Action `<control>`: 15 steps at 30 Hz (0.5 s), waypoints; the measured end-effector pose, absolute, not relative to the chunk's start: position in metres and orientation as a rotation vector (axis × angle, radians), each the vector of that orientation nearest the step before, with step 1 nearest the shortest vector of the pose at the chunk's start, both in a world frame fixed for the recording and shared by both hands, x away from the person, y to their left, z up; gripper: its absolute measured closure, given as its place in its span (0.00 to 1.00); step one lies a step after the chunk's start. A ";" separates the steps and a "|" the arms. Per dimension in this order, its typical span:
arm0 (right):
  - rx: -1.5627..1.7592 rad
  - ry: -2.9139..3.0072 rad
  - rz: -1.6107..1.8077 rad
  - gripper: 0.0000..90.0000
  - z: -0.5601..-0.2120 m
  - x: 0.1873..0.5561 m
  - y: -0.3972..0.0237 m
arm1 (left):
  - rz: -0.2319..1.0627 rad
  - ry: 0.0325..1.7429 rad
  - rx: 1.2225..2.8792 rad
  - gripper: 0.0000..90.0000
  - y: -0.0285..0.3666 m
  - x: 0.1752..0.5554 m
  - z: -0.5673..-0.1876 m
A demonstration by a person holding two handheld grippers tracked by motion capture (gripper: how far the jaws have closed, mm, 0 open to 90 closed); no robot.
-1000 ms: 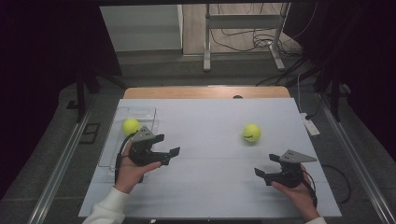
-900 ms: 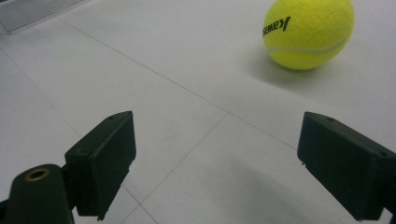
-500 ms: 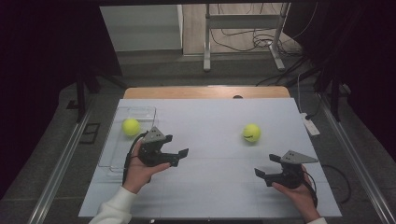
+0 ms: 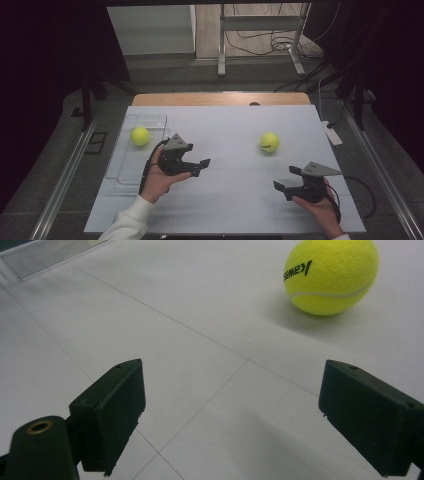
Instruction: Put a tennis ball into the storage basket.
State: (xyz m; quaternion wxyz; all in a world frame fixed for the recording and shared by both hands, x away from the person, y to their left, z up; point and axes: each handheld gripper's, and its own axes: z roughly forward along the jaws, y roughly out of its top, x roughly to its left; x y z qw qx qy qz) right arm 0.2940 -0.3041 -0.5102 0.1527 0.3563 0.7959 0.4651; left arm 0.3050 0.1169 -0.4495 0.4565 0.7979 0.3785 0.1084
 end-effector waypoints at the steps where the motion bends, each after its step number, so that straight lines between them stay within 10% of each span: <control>1: 1.025 2.282 1.335 0.14 -0.510 0.294 -0.304 | 0.267 0.937 1.967 0.18 0.116 0.306 -0.450; 15: 1.016 2.290 1.337 0.14 -0.510 0.295 -0.300 | 0.251 0.928 1.971 0.18 0.101 0.315 -0.449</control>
